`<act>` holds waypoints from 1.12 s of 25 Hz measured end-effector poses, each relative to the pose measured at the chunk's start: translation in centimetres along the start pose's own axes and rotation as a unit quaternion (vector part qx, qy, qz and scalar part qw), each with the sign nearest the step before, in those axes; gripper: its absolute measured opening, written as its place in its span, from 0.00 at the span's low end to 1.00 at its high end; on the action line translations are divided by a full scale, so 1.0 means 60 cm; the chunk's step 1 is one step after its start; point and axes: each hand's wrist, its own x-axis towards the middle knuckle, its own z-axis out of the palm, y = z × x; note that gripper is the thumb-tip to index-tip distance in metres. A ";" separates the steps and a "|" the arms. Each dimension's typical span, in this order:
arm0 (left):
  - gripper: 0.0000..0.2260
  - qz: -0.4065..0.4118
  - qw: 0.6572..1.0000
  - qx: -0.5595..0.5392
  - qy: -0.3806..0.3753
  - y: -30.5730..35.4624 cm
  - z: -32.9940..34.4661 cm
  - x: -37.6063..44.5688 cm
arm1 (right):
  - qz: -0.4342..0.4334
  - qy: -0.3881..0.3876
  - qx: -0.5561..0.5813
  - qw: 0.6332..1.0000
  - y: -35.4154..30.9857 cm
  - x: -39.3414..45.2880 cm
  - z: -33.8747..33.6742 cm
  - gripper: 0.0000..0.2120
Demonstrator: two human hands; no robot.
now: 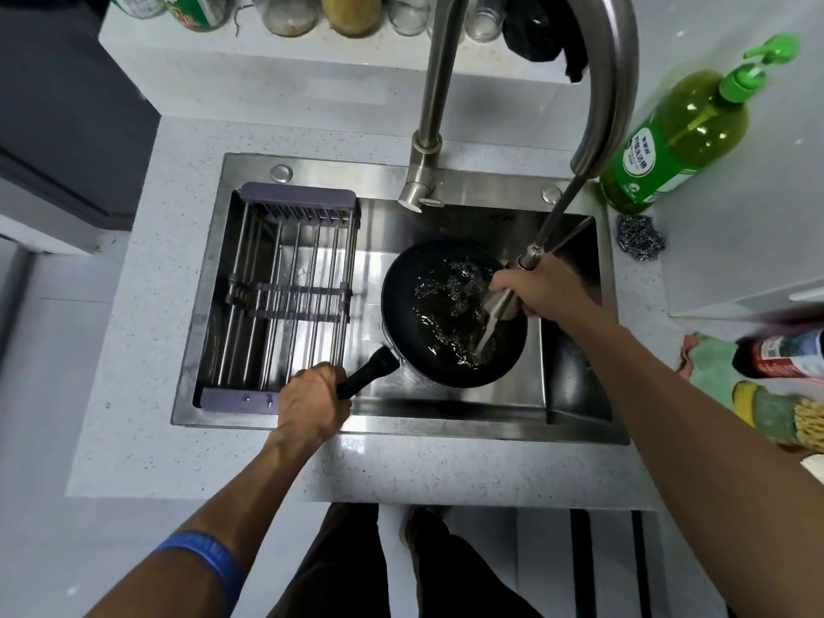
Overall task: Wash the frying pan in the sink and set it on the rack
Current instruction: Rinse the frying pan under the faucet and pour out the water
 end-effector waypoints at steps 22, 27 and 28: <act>0.06 0.011 1.000 -0.026 0.007 -0.002 -0.006 0.000 | -0.025 0.089 -0.022 0.995 0.007 0.011 -0.001 0.13; 0.08 0.009 1.000 -0.014 0.014 0.001 -0.007 -0.001 | -0.009 0.144 -0.034 0.989 0.014 0.007 -0.013 0.12; 0.08 0.009 1.000 -0.012 0.014 0.003 -0.008 -0.002 | -0.017 0.153 -0.053 0.987 0.017 -0.001 -0.012 0.12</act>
